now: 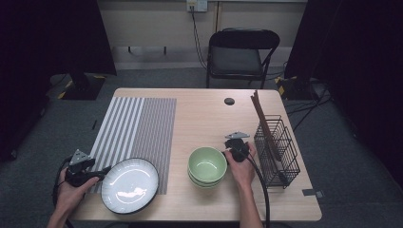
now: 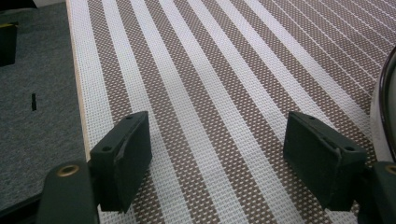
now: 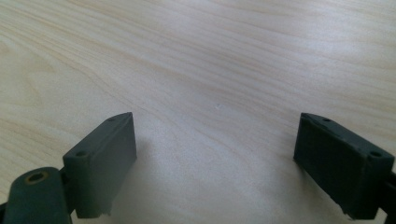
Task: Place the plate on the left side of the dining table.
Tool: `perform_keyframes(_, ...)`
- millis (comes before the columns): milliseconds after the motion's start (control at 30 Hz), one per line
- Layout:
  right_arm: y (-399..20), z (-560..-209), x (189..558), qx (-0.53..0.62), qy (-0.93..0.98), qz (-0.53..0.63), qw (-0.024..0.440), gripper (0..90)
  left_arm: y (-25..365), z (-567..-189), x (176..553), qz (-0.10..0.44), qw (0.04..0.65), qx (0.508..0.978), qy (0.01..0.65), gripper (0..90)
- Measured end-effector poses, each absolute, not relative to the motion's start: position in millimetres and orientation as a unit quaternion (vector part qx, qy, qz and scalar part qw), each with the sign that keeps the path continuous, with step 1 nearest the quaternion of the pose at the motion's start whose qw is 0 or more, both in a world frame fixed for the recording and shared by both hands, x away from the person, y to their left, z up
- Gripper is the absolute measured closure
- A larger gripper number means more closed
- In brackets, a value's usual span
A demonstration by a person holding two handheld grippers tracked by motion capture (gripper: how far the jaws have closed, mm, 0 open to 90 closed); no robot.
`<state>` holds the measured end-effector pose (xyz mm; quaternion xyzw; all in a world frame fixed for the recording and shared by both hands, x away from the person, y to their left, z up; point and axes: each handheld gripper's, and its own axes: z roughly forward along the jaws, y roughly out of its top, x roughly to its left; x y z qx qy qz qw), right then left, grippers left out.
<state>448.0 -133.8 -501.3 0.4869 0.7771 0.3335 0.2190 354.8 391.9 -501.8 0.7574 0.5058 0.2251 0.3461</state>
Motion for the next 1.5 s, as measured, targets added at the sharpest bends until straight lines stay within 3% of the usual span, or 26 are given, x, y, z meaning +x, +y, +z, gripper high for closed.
perform_keyframes(500, -133, -501, 449, 0.492, 0.775, 0.331, 0.22, 12.5, 390, -497, 358, 0.211, 0.332, 0.759, 0.518, 24.2)
perform_keyframes(933, -131, -489, 449, 0.505, 0.773, 0.328, 0.2, 19.6, 400, -490, 355, 0.197, 0.362, 0.737, 0.536, 26.1)
perform_keyframes(1500, -121, -448, 449, 0.5, 0.755, 0.359, 0.225, 27.2, 390, -469, 351, 0.187, 0.388, 0.734, 0.525, 27.6)
